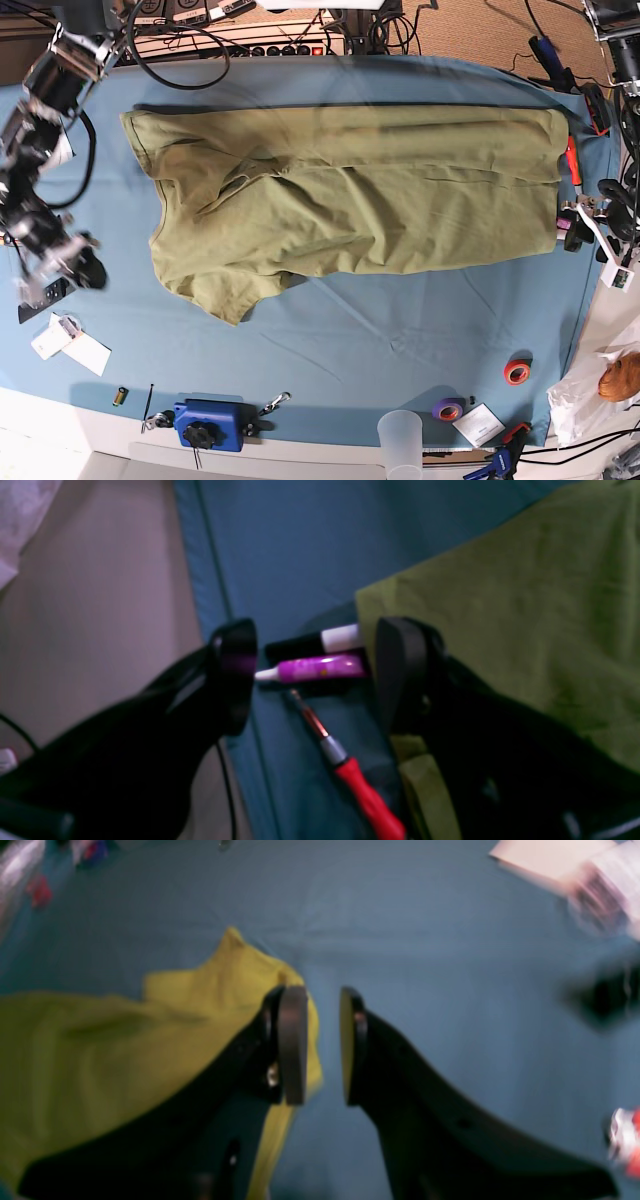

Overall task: Layout the t-shirt on the table in an organized manner, then fold the t-shirt properly
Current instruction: 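Release the shirt and move both grippers to the strip's ends, then grasp the shirt strip end with the right gripper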

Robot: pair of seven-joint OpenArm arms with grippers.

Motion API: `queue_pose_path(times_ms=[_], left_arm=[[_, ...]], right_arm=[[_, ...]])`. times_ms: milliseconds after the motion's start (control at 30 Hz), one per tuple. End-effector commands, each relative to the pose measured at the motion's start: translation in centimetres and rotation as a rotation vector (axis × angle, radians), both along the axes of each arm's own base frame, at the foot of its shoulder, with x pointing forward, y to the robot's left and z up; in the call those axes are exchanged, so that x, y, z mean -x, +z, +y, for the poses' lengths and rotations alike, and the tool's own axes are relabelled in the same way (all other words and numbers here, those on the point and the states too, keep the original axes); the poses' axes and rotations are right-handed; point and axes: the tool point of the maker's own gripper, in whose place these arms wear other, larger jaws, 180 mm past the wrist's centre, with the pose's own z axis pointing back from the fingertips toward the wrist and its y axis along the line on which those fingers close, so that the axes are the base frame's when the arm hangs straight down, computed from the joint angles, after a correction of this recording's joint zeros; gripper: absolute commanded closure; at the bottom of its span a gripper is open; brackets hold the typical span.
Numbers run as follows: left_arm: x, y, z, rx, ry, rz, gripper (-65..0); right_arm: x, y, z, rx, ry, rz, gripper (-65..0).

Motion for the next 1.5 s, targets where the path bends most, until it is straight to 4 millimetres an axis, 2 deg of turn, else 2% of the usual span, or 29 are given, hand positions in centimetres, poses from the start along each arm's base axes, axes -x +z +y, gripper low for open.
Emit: queue_pose_path(times_ms=[0,167,400,600,700,867,967,1033,1167,1267,1367,1467], left_arm=[[-1.0,2.0,0.6,-0.016,0.000,-0.058,-35.6],[-1.0,2.0,0.6,-0.013,-0.001,-0.058,-35.6],[-1.0,2.0,0.6,-0.012,-0.001,-0.058,-35.6],[-1.0,1.9,0.4,-0.006,-0.001,-0.058,-35.6],[-1.0,1.8,0.3,-0.004,-0.001,-0.059,-35.6],[-1.0,1.9,0.3,0.000,-0.002,-0.060,-35.6],[-1.0,1.9,0.2,0.003,-0.003,-0.061,-35.6],[-1.0,1.9,0.2,0.003,-0.003,-0.061,-35.6],[-1.0,1.9,0.2,0.002,-0.002,-0.060,-35.6],[-1.0,1.9,0.2,0.002,-0.002,-0.060,-35.6],[-0.9,1.8,0.2,0.002,-0.003,-0.059,-35.6],[-0.9,1.8,0.2,0.003,-0.003,-0.059,-35.6]], right_arm=[[-1.7,2.4,0.4,0.047,0.024,-0.072,-12.2],[-5.7,0.8,4.0,0.208,0.143,-0.028,-12.2],[-9.4,-2.9,6.4,0.169,0.173,0.081,-12.2],[-11.3,-3.1,9.0,0.179,0.190,0.044,-12.2],[-11.2,-4.4,9.9,0.238,0.212,0.067,-12.2],[-10.2,-7.9,11.3,0.286,0.276,0.139,-12.1],[-9.4,-10.3,11.5,0.352,0.308,0.195,-12.1],[-9.2,-11.1,11.4,0.387,0.308,0.213,-12.1],[-9.6,-11.1,11.6,0.397,0.289,0.194,-11.2],[-9.6,-11.2,11.8,0.396,0.284,0.196,0.0],[-9.5,-11.5,10.9,0.416,0.245,0.231,0.0],[-9.9,-10.7,9.7,0.452,0.171,0.246,0.0]])
